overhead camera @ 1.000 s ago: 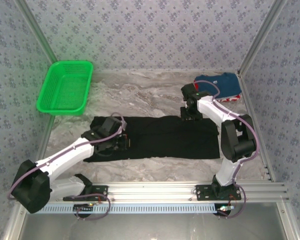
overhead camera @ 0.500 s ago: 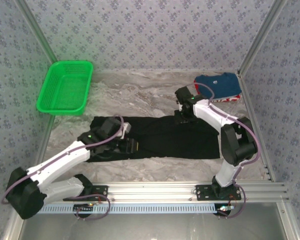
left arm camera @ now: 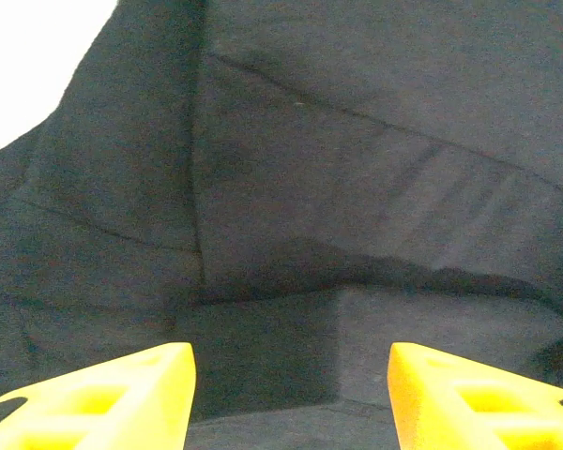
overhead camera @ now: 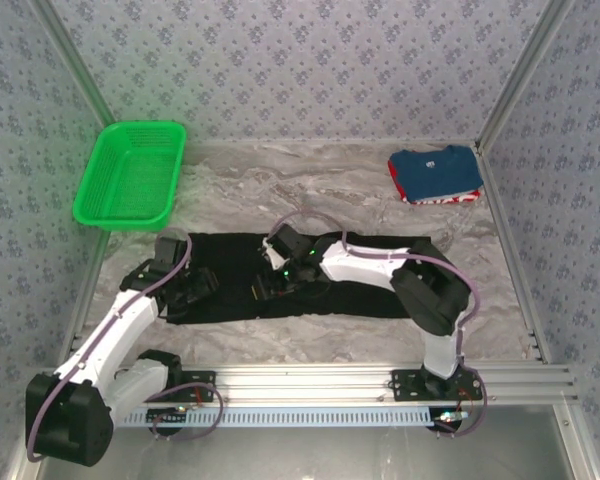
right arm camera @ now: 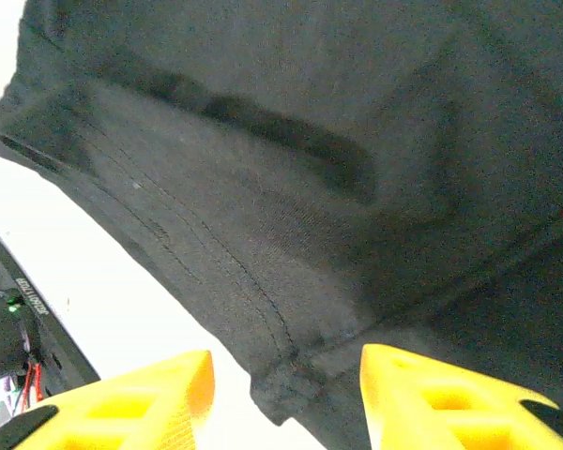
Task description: Fold the inside-out t-shirt
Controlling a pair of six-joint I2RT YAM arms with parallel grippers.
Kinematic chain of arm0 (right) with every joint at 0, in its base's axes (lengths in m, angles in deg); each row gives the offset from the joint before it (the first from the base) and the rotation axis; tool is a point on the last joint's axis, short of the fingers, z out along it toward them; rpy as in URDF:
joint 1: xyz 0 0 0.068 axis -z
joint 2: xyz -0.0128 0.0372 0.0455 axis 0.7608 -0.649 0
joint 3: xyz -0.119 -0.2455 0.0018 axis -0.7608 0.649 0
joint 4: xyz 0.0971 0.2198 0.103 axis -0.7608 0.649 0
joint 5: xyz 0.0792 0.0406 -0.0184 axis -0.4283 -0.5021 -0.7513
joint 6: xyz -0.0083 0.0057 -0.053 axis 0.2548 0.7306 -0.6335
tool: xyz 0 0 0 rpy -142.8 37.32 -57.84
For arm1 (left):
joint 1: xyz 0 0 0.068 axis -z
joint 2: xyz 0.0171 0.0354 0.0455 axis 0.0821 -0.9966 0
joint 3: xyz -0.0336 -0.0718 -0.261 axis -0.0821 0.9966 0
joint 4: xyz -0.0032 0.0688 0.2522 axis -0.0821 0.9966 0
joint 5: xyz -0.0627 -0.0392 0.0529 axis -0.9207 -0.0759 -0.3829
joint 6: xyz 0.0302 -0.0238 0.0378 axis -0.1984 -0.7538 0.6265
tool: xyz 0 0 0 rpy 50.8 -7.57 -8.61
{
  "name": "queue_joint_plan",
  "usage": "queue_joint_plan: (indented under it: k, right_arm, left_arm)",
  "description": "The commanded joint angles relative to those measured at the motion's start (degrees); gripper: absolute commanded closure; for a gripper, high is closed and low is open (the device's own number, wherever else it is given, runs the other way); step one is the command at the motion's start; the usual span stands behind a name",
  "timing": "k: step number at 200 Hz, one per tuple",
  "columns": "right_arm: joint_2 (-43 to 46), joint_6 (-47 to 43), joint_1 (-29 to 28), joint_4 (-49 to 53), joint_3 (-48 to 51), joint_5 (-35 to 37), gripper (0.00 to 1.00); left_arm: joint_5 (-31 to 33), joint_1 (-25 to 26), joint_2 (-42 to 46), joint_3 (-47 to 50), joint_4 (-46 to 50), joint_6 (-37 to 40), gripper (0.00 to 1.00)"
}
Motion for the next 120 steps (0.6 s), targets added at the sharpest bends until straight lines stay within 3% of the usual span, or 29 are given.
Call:
queue_joint_plan:
  k: [1,42,102,120]
  right_arm:
    - [-2.7,3.5,-0.4,-0.4,-2.5,-1.1,0.53]
    - [-3.6,3.5,-1.1,2.4,-2.7,0.2,0.61]
    - [-3.1,2.4,-1.4,6.2,-2.7,1.1,0.89]
    - [-2.3,2.4,-1.4,7.4,-2.9,1.3,0.95]
  left_arm:
    - [3.9,-1.0,-0.3,1.1,-0.8,-0.6,0.43]
    - [1.7,-1.1,-1.9,4.4,-4.1,-1.1,0.51]
    - [0.8,-1.0,-0.3,5.8,-4.9,-1.8,0.89]
    - [1.4,-1.0,1.4,6.0,-4.2,-2.3,0.94]
